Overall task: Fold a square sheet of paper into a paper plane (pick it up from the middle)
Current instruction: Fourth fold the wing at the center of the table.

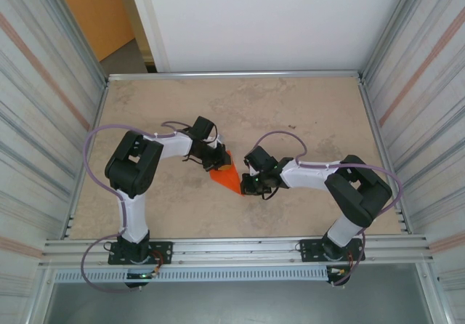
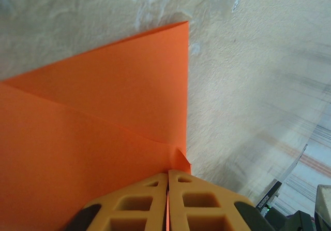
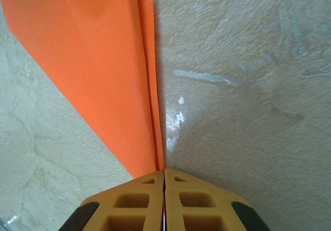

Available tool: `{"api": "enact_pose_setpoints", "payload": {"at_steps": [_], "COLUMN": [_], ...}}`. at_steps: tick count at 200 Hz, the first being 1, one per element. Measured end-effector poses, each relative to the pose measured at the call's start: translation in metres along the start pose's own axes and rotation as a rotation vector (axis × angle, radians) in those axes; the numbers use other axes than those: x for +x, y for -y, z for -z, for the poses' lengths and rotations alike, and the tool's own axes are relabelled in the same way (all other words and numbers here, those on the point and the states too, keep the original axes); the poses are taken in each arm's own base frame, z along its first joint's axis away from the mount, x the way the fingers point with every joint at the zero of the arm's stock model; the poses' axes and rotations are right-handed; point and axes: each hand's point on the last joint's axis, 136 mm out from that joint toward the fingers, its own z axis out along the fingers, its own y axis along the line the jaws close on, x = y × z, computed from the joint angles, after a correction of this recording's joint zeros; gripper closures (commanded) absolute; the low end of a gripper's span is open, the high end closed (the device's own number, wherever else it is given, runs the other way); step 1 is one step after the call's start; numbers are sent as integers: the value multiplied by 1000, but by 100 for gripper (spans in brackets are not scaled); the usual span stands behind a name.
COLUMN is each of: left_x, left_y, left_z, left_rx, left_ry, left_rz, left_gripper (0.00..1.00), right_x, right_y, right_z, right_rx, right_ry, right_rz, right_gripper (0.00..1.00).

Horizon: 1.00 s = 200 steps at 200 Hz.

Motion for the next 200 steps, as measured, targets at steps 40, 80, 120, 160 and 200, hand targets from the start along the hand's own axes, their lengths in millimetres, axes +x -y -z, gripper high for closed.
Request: {"api": "enact_pose_setpoints", "payload": {"at_steps": [40, 80, 120, 160, 200], "left_x": [0, 0, 0, 0, 0], "left_y": [0, 0, 0, 0, -1], "left_z": [0, 0, 0, 0, 0], "left_rx": [0, 0, 0, 0, -4], "left_ry": [0, 0, 0, 0, -4], "left_rz": [0, 0, 0, 1, 6], "left_gripper": [89, 89, 89, 89, 90], "right_x": [-1, -16, -23, -19, -19], "right_y": [0, -16, -39, -39, -31], "right_z": [10, 30, 18, -2, -10], "right_rx": [0, -29, -92, -105, -90], "right_ry": [27, 101, 78, 24, 10], "right_rz": [-12, 15, 59, 54, 38], "right_gripper": [79, 84, 89, 91, 92]}}
